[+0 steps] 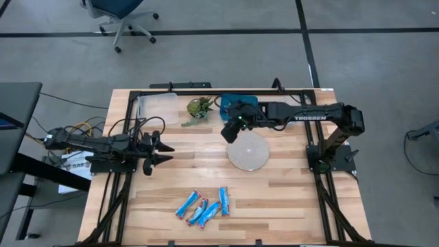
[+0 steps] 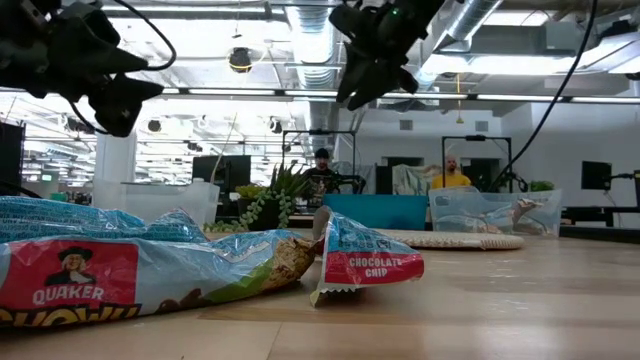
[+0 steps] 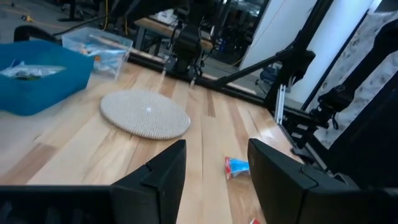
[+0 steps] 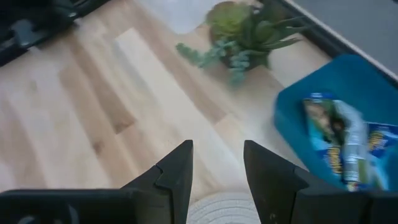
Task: Pick and place Granola Bars by type
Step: Put the red granola bar into the left transparent bin
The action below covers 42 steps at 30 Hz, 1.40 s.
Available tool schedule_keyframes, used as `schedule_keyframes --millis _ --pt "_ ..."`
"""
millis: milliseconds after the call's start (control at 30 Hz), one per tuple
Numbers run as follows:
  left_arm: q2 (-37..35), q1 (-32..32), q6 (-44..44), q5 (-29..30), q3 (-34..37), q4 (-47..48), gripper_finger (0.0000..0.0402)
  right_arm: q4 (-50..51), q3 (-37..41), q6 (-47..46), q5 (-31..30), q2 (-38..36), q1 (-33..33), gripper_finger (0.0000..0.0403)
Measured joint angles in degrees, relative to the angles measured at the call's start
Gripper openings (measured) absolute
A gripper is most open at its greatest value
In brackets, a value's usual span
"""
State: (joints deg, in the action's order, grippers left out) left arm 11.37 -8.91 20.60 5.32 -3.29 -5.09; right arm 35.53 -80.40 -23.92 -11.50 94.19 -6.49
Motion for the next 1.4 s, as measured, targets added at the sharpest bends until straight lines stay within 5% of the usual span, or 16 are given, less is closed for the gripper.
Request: schedule_keyframes --millis 567,1033,1400 --pt "-11.33 0.0 -0.7 1.01 -0.11 10.66 0.0165 -0.93 0.58 6.51 3.31 -0.45 4.83 0.0134" --pt "-11.16 0.0 -1.37 1.83 -0.13 10.96 0.0165 -13.94 21.24 2.44 5.7 -19.13 5.24 0.0127" --pt "-11.11 0.0 2.27 8.52 -0.13 10.59 0.0165 -20.03 34.81 1.37 6.07 -30.8 9.23 0.0127"
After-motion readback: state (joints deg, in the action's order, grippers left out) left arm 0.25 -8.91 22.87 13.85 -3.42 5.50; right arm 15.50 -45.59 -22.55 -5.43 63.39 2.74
